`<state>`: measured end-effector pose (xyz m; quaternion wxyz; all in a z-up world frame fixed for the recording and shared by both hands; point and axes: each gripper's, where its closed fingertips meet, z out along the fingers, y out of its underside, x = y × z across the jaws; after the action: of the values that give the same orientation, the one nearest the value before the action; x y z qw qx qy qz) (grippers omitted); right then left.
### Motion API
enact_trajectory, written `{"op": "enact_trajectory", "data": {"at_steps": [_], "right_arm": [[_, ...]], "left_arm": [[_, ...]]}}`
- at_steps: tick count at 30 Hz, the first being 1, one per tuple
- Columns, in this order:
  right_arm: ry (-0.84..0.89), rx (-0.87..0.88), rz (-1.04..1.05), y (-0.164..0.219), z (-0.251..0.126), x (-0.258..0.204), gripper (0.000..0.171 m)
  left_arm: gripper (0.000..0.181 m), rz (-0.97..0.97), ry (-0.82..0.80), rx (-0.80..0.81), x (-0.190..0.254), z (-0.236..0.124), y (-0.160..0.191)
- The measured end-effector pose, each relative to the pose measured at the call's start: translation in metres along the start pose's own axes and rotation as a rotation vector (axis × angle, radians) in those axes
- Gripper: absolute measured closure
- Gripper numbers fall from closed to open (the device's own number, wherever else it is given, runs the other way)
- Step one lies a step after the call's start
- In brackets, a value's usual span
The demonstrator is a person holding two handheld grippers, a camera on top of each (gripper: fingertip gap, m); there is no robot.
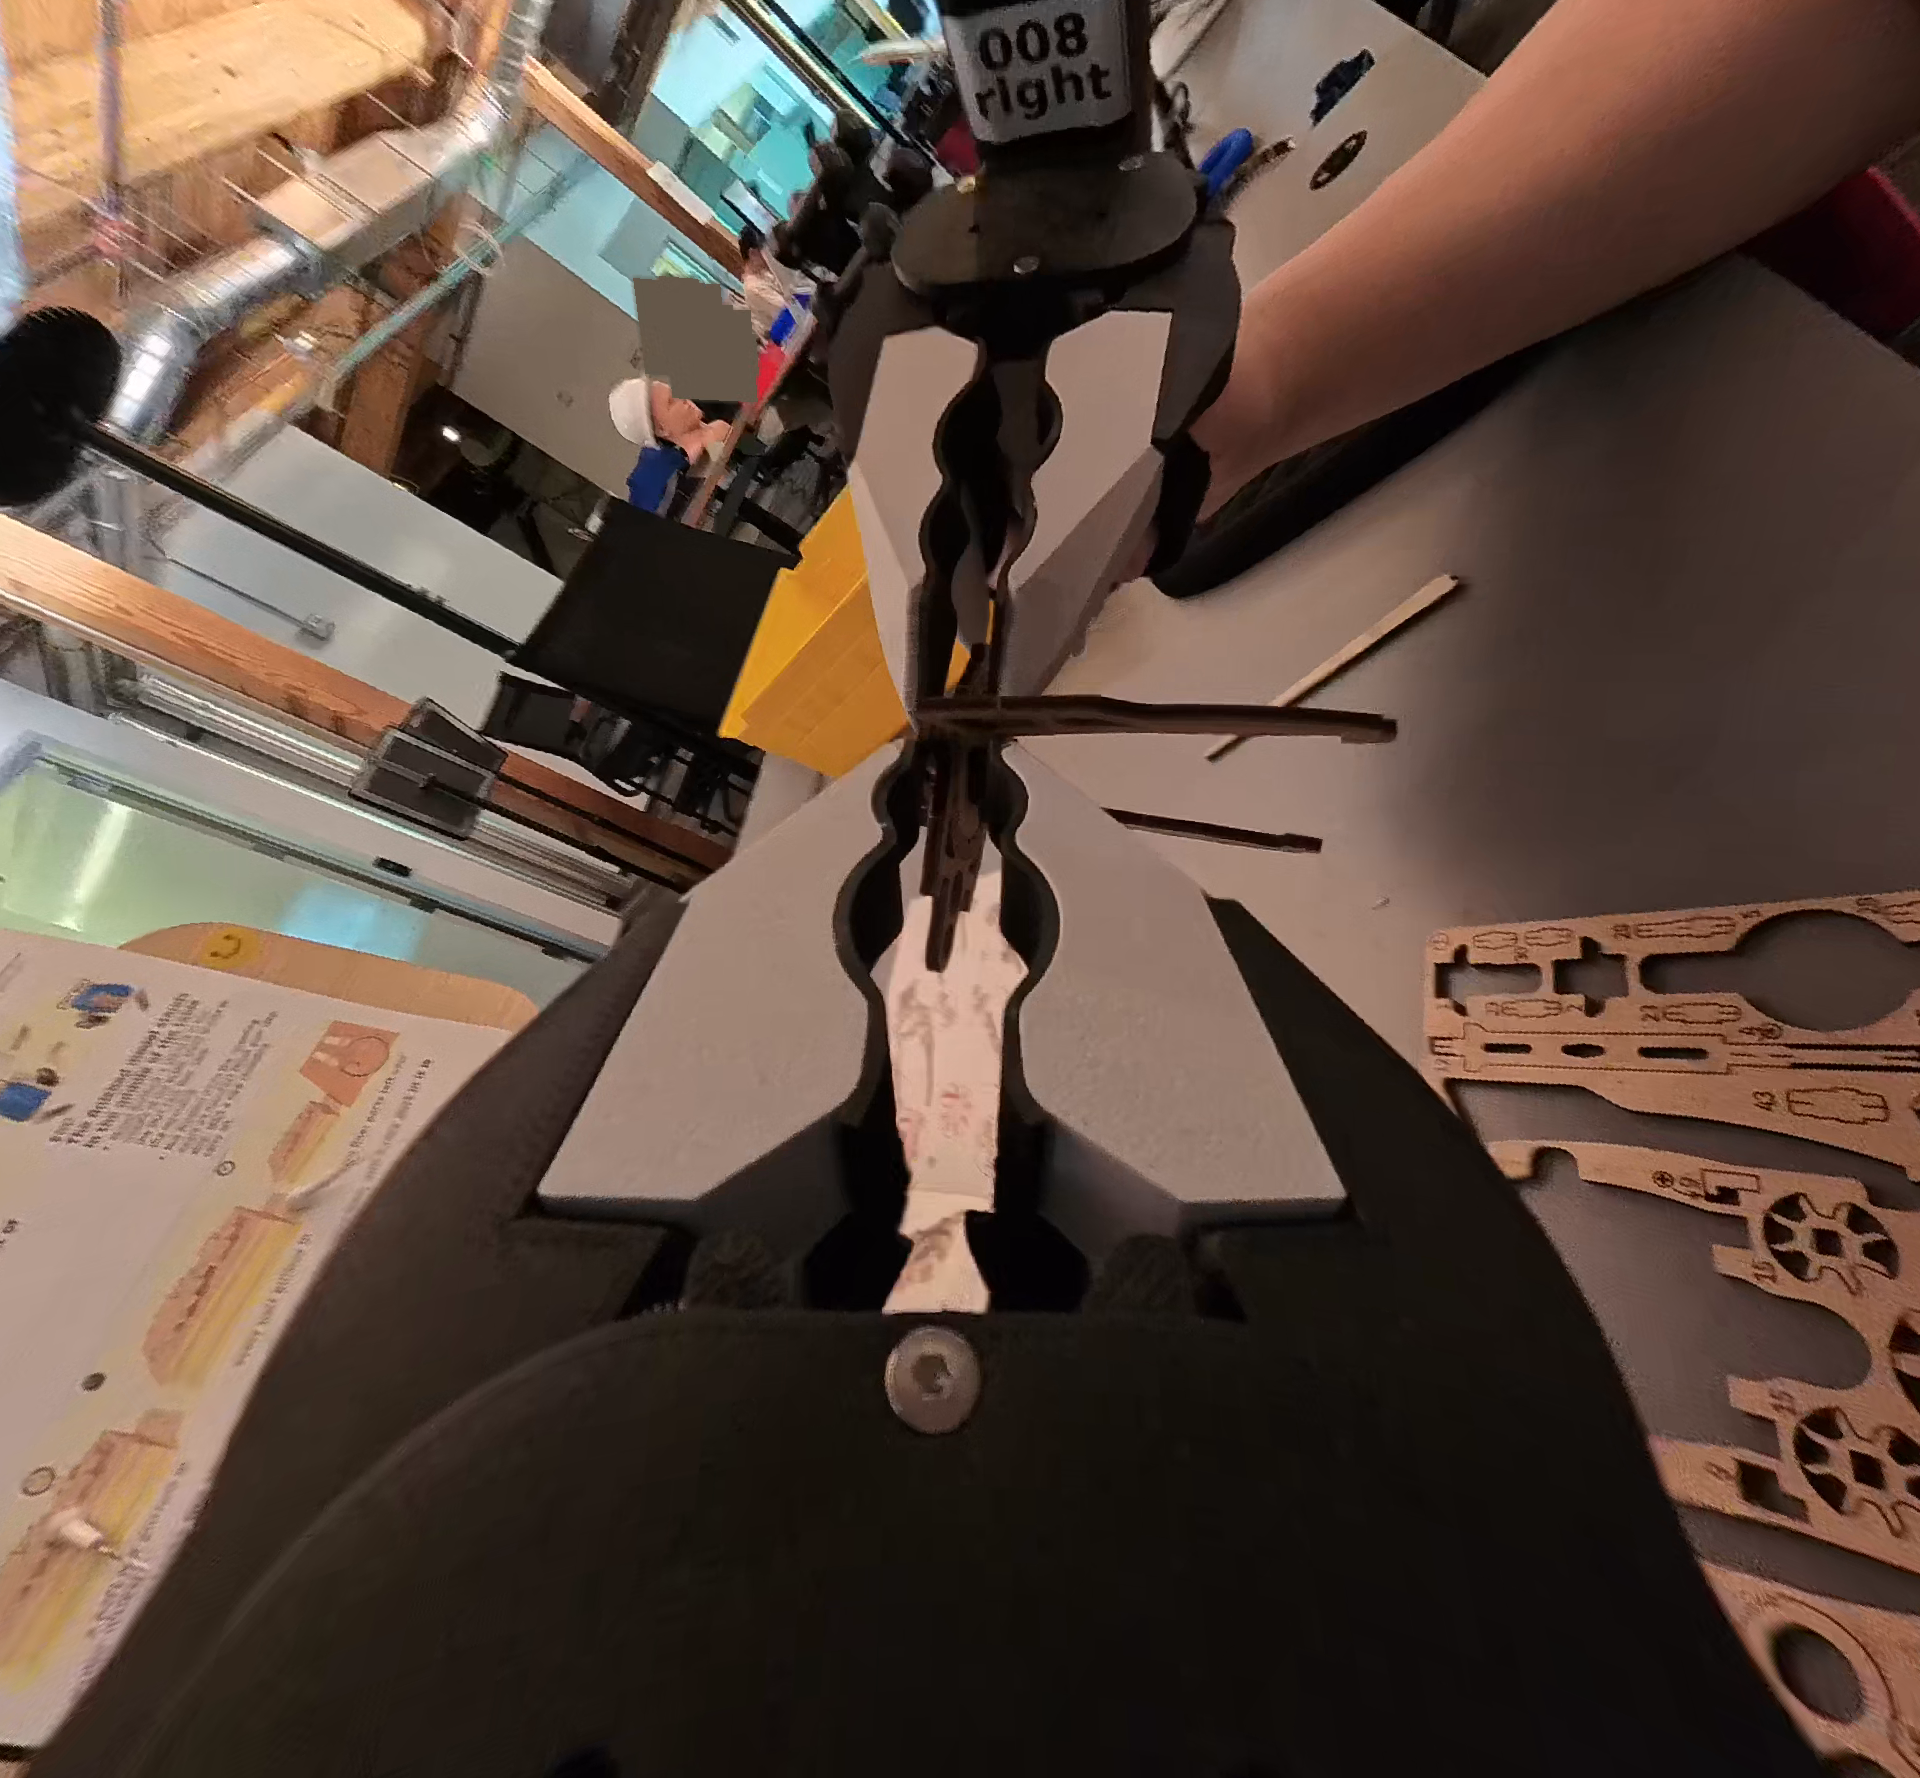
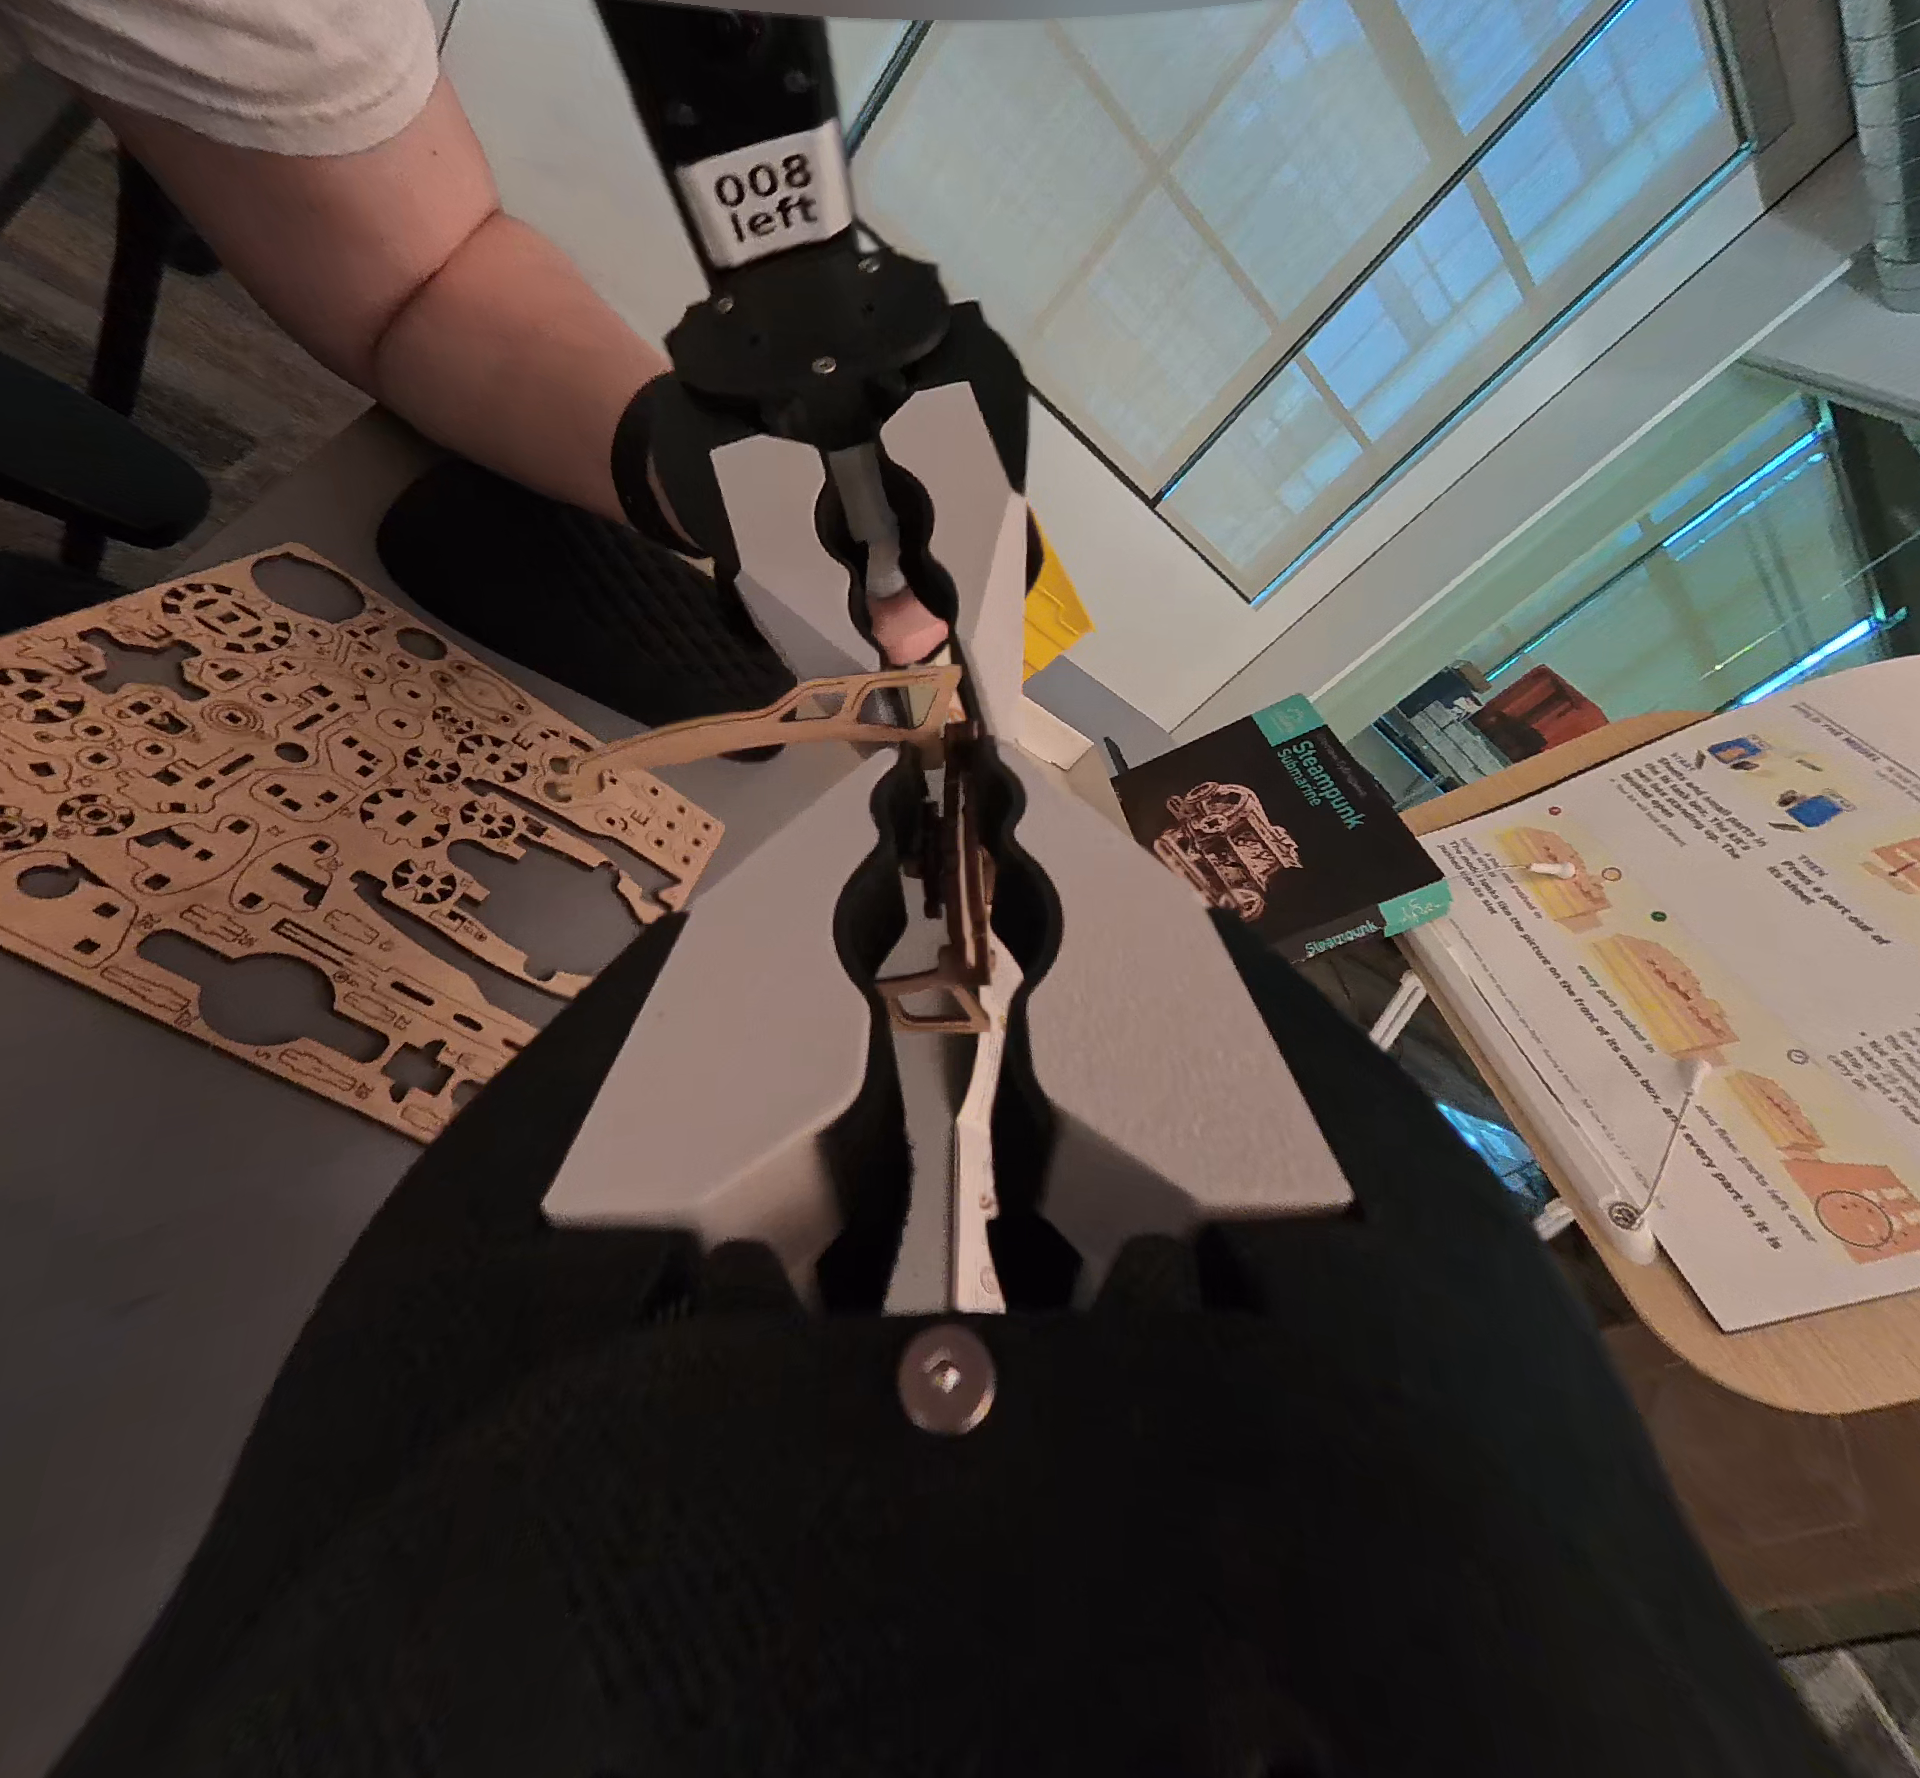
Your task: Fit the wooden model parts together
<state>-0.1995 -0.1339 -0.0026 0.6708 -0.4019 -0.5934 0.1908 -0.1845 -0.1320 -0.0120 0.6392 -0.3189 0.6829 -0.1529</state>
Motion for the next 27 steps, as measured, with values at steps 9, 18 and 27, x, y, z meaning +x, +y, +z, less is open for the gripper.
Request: {"op": "enact_trajectory", "data": {"at_steps": [9, 18, 27], "right_arm": [[-0.021, 0.014, 0.031, 0.0, -0.001, 0.0, 0.162], [0.002, 0.024, 0.027, 0.003, 0.001, 0.003, 0.161], [0.082, 0.09, 0.482, 0.0, 0.002, 0.036, 0.147]], "left_arm": [[0.168, 0.032, 0.007, 0.011, 0.001, -0.002, -0.003], [0.173, 0.15, -0.05, -0.044, -0.002, -0.001, 0.001], [0.173, 0.555, -0.464, -0.393, -0.049, -0.007, 0.035]]}}
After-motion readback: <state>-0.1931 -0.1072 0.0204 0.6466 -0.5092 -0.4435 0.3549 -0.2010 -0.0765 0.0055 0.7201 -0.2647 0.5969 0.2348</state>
